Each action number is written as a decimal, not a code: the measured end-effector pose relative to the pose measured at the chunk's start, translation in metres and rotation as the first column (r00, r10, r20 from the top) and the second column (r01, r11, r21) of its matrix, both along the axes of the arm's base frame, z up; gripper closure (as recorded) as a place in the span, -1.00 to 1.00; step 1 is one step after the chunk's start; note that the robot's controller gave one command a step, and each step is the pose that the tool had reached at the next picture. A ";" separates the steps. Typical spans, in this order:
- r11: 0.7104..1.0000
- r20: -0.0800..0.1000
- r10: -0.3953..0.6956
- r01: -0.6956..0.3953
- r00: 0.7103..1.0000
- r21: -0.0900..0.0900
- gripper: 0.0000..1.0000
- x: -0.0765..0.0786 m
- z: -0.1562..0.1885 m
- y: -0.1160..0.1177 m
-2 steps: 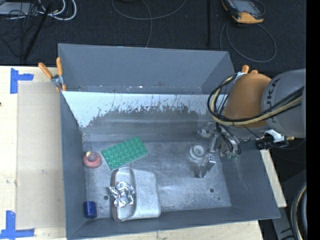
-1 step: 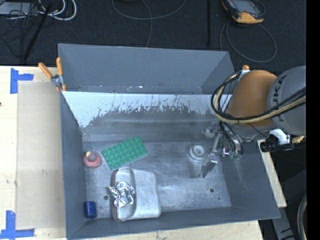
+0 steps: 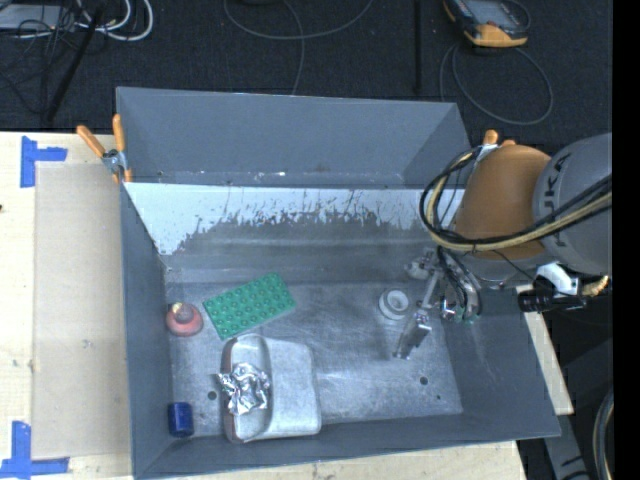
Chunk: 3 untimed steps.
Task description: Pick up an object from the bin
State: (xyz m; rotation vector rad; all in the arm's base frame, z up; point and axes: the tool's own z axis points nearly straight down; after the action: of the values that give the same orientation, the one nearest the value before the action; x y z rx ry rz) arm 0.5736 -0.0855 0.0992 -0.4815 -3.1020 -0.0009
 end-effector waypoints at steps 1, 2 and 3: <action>0.969 0.005 -0.245 0.245 0.969 0.000 -1.00 -0.002 -0.028 0.003; 0.970 0.003 -0.241 0.241 0.970 -0.001 -1.00 -0.002 -0.028 0.003; 0.971 0.011 -0.240 0.240 0.971 0.000 1.00 0.001 -0.023 0.003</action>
Offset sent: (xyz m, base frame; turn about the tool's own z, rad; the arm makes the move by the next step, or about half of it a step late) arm -0.0036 0.0023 -0.0292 0.2491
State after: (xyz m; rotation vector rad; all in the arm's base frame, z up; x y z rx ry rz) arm 0.5749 -0.0826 0.0761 -0.8566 -3.0319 -0.0021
